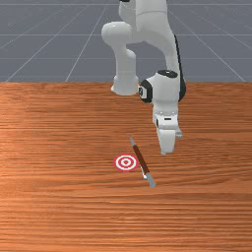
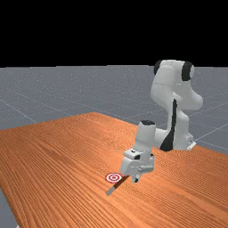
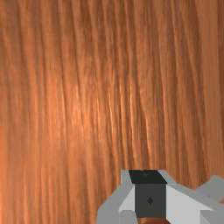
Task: Pick up the pen and put it to the marker
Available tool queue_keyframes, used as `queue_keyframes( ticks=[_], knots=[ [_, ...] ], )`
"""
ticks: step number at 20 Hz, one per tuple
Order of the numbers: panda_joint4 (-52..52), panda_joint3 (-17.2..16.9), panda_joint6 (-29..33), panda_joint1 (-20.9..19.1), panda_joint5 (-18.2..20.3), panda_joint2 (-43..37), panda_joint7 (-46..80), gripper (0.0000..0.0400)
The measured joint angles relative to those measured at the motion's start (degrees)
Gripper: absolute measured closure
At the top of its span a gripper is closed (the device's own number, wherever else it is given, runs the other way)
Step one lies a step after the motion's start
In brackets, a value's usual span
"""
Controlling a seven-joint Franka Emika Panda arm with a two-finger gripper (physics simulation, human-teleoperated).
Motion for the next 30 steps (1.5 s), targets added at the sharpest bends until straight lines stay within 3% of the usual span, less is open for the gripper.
queue_keyframes(
  ticks=[3, 5, 7, 8, 10, 12, 15, 17, 23, 27, 28, 30],
  knots=[
    [1.72, -0.49, -1.93, 0.07, -0.24, 1.66, -0.3, 0.04],
    [1.31, -0.49, 1.82, -0.08, -0.41, 3.18, 0.05, 0.04],
    [-0.01, -0.73, -0.26, 0.42, -0.35, 2.27, 0.19, 0.04],
    [-1.32, -0.18, 2.9, -0.72, -1.73, 2.06, -1.9, 0.04],
    [-2.15, 1.73, 3.55, -4.65, -2.55, 1.7, -5.4, 0.04],
    [-2.86, 5.61, 3.92, -11.45, -4.26, 1.52, -11.91, 0.04],
    [9.96, 9.61, -3.39, -15.89, -3.94, 7.94, -19.64, 0.04],
    [19.15, 10.03, -7.88, -16.19, -2.93, 12.29, -20.82, 0.04],
    [18.35, 12.25, -7.25, -24.56, -2.34, 11.79, -26.99, 0.04],
    [16.96, 9.7, -6.89, -24.23, -1.32, 10.61, -23.12, 0.04],
    [14.18, 9.81, -1.99, -24.6, -1.94, 9.04, -23.97, 0.04],
    [12.63, 10.59, -3.56, -25.27, -1.61, 5.6, -24.26, 0.04]
  ],
)
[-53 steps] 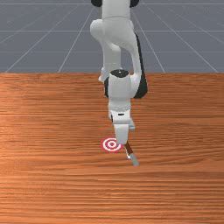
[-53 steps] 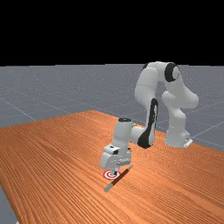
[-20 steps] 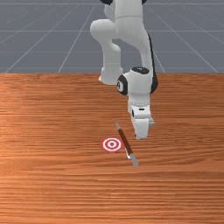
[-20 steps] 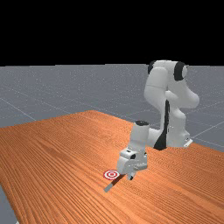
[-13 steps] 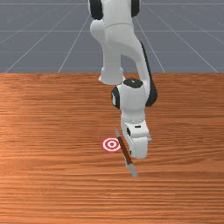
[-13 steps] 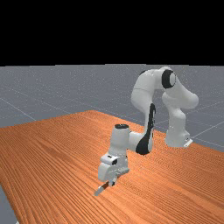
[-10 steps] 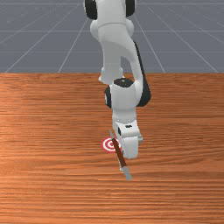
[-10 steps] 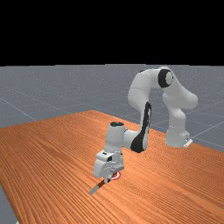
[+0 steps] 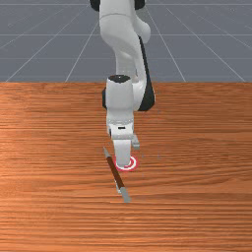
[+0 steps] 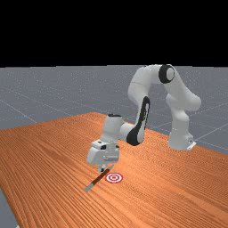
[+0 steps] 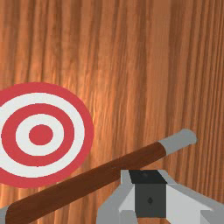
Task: Pick up the pen and put it to the marker
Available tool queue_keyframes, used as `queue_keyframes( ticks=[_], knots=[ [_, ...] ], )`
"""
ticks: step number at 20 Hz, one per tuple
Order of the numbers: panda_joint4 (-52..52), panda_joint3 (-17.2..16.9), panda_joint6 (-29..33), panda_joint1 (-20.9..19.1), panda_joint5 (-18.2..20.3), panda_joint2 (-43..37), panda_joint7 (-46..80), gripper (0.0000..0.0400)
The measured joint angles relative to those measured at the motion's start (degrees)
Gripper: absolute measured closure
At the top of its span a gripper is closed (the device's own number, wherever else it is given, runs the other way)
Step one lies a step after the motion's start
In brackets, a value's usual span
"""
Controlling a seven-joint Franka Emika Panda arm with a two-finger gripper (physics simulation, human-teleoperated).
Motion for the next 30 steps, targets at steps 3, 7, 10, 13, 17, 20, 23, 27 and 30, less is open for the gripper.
queue_keyframes(
  ticks=[3, 7, 10, 13, 17, 20, 23, 27, 30],
  knots=[
    [5.25, 1.56, -11.83, -1.2, 1.19, 0.21, -1.78, 0.04],
    [3.84, 7.01, -7.63, -9.94, 0.79, 1.13, -14.63, 0.04],
    [13.0, 6.91, -12.15, -10.89, 1.0, 5.89, -17.02, 0.04],
    [25.87, 5.32, -17.74, -8.05, 1.44, 12.41, -14.29, 0.04],
    [28.61, 2.81, -15.47, -5.96, 1.49, 16.64, -9.72, 0.04],
    [28.67, 1.15, -15.04, -4.12, 1.63, 17.79, -6.11, 0.04],
    [27.9, -2.21, -14.84, 1.05, 2.01, 17.22, 3.0, 0.04],
    [22.62, -4.06, -12.18, 7.1, 1.59, 14.45, 9.52, 0.04],
    [6.2, -5.34, -3.63, 8.14, 0.97, 6.34, 10.82, 0.04]
  ],
)
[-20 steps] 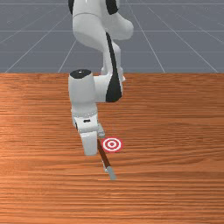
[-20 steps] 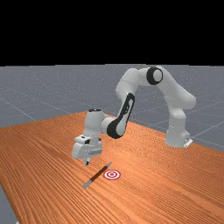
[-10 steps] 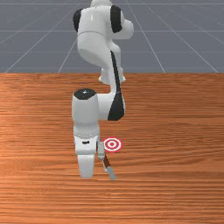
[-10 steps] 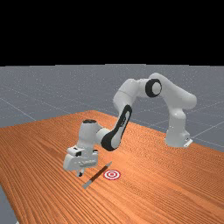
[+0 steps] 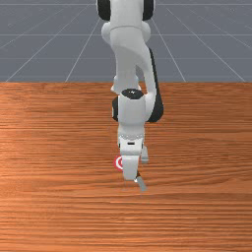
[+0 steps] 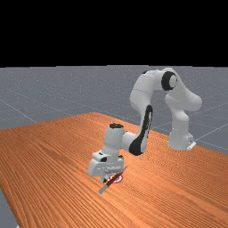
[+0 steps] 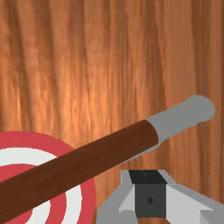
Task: Pick up the pen and put it to the marker
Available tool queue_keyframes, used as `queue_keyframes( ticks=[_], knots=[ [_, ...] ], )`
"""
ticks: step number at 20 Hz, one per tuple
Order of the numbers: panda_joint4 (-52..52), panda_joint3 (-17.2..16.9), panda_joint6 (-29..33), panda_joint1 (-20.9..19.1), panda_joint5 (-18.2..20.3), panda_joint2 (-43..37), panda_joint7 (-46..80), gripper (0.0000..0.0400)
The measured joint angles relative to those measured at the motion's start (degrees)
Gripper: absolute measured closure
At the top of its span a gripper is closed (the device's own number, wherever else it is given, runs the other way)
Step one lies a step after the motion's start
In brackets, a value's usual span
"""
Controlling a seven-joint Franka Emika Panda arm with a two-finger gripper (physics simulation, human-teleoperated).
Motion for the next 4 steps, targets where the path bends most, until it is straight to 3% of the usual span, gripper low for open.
queue_keyframes(
  ticks=[3, 4],
  knots=[
    [-10.35, 0.64, 5.65, -0.81, -1.26, -4.86, -2.09, 0.04],
    [-11.52, 3.64, 6.32, -3.68, -1.07, -5.2, -4.85, 0.04]
  ],
)
